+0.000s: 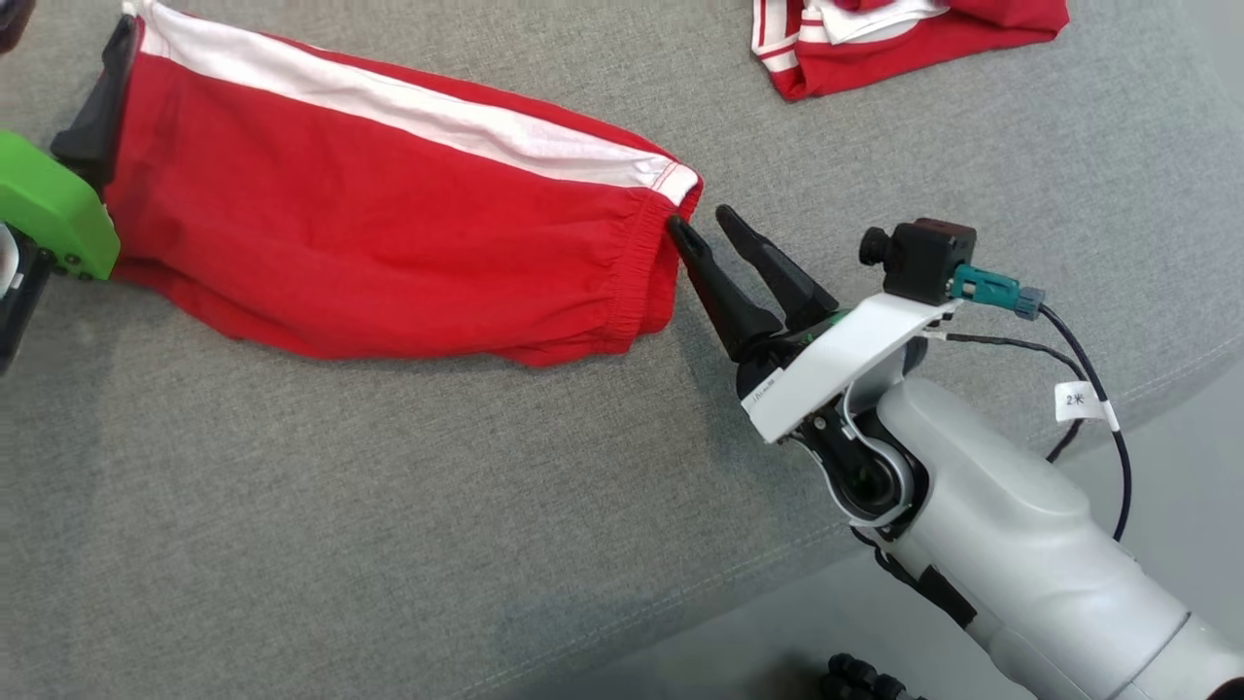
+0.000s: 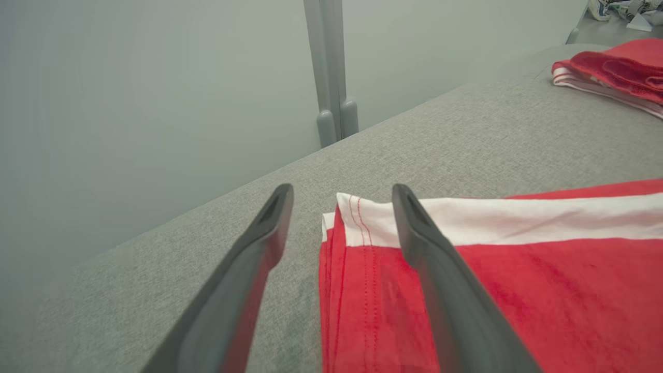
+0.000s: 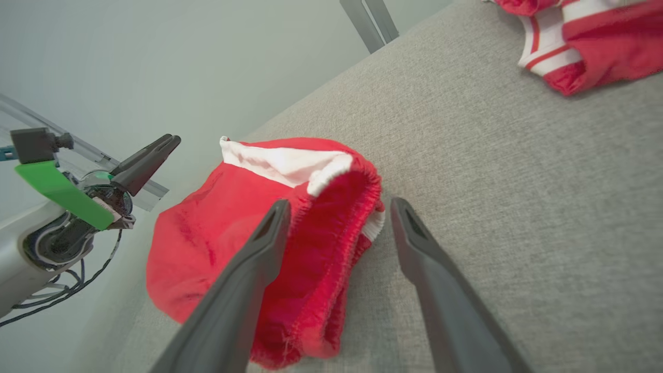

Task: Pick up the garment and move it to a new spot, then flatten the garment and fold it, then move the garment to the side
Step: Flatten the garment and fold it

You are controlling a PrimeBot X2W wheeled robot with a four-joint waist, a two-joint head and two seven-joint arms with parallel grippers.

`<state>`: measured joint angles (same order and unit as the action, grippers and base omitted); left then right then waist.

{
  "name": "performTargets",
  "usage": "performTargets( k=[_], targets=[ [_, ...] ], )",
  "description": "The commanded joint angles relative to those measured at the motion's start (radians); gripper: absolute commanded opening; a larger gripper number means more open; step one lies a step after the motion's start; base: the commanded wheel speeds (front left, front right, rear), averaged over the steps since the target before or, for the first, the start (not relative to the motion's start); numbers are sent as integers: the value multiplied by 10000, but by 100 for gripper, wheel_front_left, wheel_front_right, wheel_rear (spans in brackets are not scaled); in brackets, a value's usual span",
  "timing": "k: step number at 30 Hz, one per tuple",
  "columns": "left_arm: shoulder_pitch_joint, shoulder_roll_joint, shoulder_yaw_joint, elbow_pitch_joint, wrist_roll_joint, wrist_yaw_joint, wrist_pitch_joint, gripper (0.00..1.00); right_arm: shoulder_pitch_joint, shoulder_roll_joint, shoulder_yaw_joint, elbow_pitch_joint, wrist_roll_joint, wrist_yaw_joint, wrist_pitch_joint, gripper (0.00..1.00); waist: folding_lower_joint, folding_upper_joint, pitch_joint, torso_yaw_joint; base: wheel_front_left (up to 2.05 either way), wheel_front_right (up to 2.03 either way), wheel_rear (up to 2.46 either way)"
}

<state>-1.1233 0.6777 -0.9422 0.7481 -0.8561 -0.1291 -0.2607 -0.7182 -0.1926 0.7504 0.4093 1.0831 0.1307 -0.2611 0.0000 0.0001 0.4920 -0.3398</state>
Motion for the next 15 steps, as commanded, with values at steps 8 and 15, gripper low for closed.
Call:
performTargets(
  k=[8, 15],
  targets=[
    [2448, -200, 2557, -1281, 1324, 371, -32, 100, 988, -428, -676, -314, -876, -1, -51, 100, 0, -1, -1080, 479, 0, 0, 0],
    [4014, -771, 4116, -2030, 2199, 491, -31, 100, 1955, -129, -1942, -1204, -2122, -1, -60, 100, 0, -1, -1528, 705, 0, 0, 0]
  ],
)
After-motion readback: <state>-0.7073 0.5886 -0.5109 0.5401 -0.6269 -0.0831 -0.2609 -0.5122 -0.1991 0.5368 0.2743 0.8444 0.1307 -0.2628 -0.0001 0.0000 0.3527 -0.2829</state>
